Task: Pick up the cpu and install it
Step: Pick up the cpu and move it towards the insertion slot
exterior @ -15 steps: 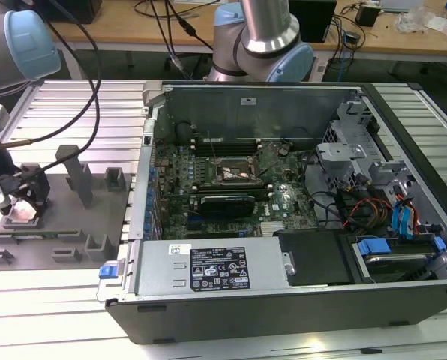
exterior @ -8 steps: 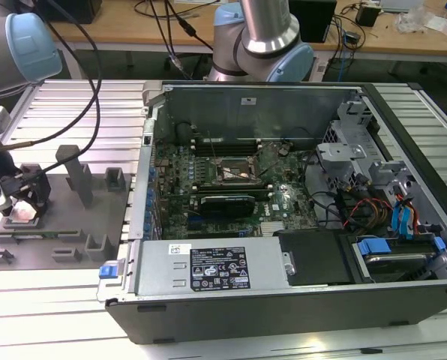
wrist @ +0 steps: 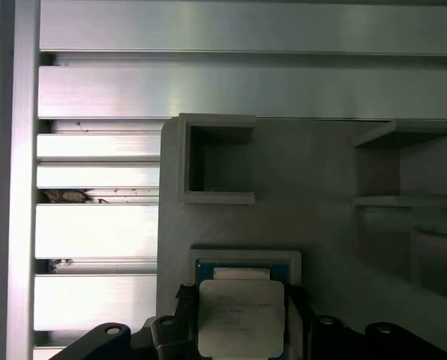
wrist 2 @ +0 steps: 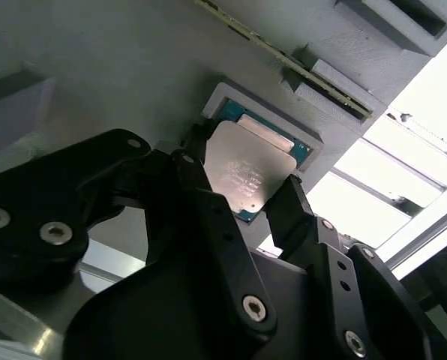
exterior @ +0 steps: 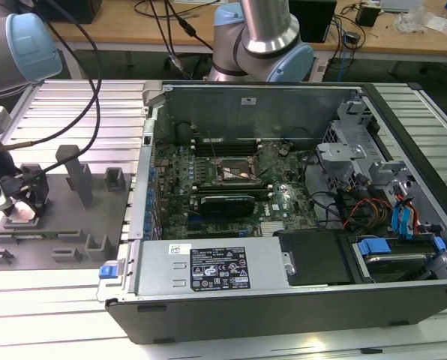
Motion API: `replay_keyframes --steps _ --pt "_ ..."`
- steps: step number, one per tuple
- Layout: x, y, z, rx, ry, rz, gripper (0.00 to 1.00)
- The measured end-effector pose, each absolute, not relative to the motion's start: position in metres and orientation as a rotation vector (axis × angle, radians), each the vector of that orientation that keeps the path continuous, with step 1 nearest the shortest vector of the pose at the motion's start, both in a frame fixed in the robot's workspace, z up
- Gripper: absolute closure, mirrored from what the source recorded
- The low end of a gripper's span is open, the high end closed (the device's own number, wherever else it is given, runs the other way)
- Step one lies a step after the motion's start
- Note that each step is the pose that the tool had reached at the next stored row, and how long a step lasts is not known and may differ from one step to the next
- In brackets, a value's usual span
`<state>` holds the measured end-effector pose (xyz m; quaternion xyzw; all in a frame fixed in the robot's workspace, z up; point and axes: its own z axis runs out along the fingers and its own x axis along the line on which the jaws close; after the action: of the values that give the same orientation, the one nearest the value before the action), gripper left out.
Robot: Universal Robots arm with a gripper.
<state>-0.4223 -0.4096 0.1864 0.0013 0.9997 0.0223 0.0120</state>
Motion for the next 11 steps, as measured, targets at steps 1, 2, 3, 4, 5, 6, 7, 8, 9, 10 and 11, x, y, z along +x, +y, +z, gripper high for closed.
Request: replay_keyframes --steps 1,2,3,4,5,6,7,8,9,10,11 --pt "-0.4223 -0.4095 0.1883 0.004 3.116 0.071 0.42" --pt "-0.4223 -0.4096 0.1895 0.004 3.117 0.071 0.42" --pt "-0.4223 -0.4096 0.1895 0.004 3.117 0.071 0.42" --pt "-0.4224 -0.4096 0.1896 0.004 3.117 0.071 0.42" --pt "-0.4223 -0.4096 0.1897 0.004 3.117 0.071 0.42" --pt "-0.4223 -0.4096 0.1898 0.004 3.117 0.071 0.42" --pt "-0.4223 -0.4096 0.1898 0.004 3.117 0.071 0.42" --pt "-0.4223 -0.4096 0.1899 0.004 3.117 0.071 0.41" --pt "-0.4223 -0.4096 0.1899 0.004 3.117 0.071 0.41" --pt "-0.4223 -0.4096 0.1900 0.004 3.117 0.071 0.35" --pt "-0.4223 -0.4096 0.1901 0.004 3.117 0.071 0.35"
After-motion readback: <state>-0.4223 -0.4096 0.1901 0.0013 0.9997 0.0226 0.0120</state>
